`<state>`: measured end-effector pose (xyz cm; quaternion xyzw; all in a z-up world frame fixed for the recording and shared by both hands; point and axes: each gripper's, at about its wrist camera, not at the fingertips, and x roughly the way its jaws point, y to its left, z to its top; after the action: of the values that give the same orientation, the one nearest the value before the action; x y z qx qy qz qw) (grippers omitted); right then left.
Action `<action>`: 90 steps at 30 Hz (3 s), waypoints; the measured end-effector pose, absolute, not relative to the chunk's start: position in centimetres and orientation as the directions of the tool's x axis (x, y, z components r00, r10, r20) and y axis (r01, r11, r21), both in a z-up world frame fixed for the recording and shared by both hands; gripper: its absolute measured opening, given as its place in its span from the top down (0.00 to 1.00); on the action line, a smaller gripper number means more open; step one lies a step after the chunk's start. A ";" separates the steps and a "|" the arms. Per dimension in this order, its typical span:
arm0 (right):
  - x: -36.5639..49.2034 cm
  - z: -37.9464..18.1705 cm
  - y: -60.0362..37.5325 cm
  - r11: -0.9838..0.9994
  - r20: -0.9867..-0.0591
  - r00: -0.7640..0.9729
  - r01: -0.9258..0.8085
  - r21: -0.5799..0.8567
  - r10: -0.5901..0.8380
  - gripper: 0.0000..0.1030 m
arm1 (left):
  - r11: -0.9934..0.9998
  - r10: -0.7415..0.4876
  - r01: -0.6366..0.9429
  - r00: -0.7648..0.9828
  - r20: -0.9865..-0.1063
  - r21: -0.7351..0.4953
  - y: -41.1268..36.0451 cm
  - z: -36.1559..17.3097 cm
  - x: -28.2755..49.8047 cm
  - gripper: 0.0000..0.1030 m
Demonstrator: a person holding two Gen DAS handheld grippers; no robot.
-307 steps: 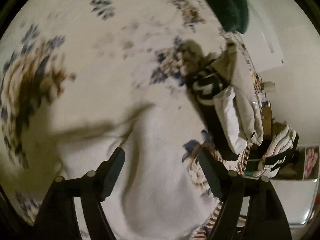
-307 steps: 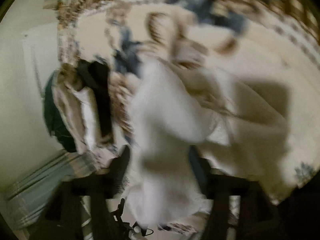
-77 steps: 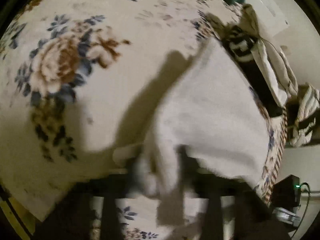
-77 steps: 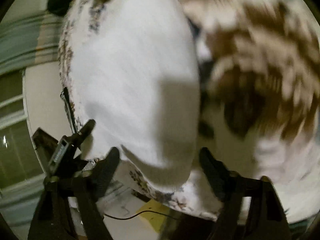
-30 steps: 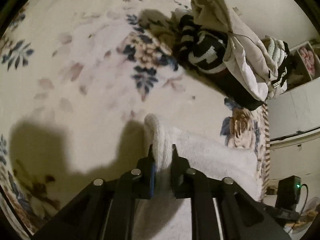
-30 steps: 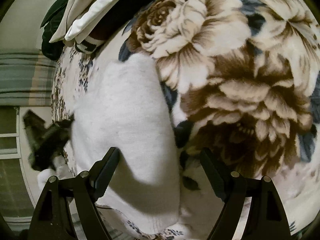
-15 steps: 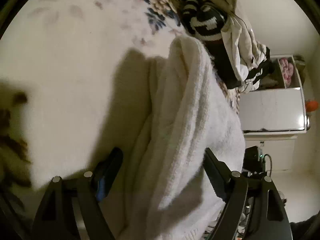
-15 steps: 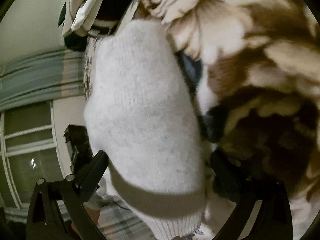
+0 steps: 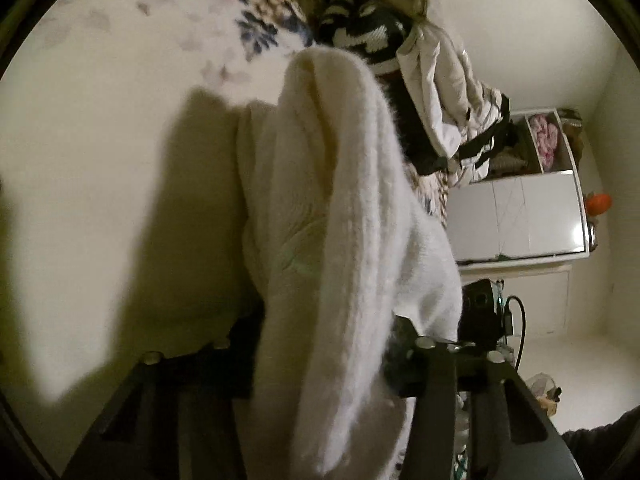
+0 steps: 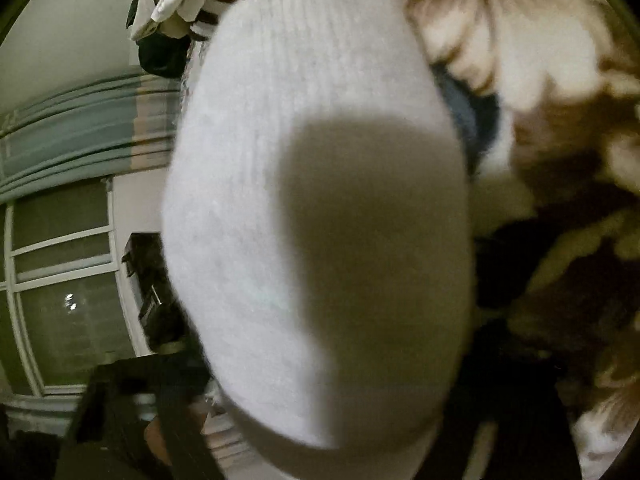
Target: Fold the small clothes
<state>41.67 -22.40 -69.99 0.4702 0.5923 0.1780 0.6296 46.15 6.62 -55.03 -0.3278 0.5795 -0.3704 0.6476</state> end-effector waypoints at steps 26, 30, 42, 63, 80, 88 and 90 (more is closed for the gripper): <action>54.8 -44.8 -28.8 0.547 -0.539 0.443 0.122 0.828 0.717 0.40 | 0.485 -0.871 0.262 0.232 -0.434 -0.834 -0.9 -30.8 61.3 0.66; 63.1 -42.7 -31.6 0.555 -0.541 0.464 0.120 0.823 0.701 0.40 | 0.491 -0.867 0.254 0.239 -0.438 -0.834 -3.2 -29.8 68.6 0.66; 79.2 -51.6 -39.9 0.755 -0.819 0.260 0.320 0.573 0.512 0.21 | 0.635 -0.773 0.133 0.119 -0.623 -0.761 -9.7 -42.7 78.8 0.57; 68.2 -50.5 -37.8 0.664 -0.731 0.388 0.316 0.678 0.561 0.79 | 0.806 -0.592 0.222 0.331 -0.735 -0.549 -9.4 -37.7 72.4 0.94; 64.8 -39.8 -33.1 0.941 -0.907 0.408 0.334 0.047 -0.099 0.02 | 0.958 -0.275 0.205 0.459 -0.845 -0.200 -9.7 -30.0 66.8 0.25; 58.3 -29.1 -29.9 0.933 -0.832 0.492 0.351 -0.082 -0.258 0.00 | 0.973 -0.197 0.208 0.545 -0.815 -0.097 -8.4 -22.1 59.7 0.14; 55.9 -25.9 -28.9 0.931 -0.815 0.512 0.354 -0.090 -0.274 0.00 | 0.974 -0.190 0.211 0.565 -0.803 -0.082 -8.3 -20.2 57.9 0.13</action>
<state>55.95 -28.94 -25.95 0.0439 0.4600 -0.1808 0.8682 57.88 -8.27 -20.21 0.0118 0.4524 -0.1134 0.8845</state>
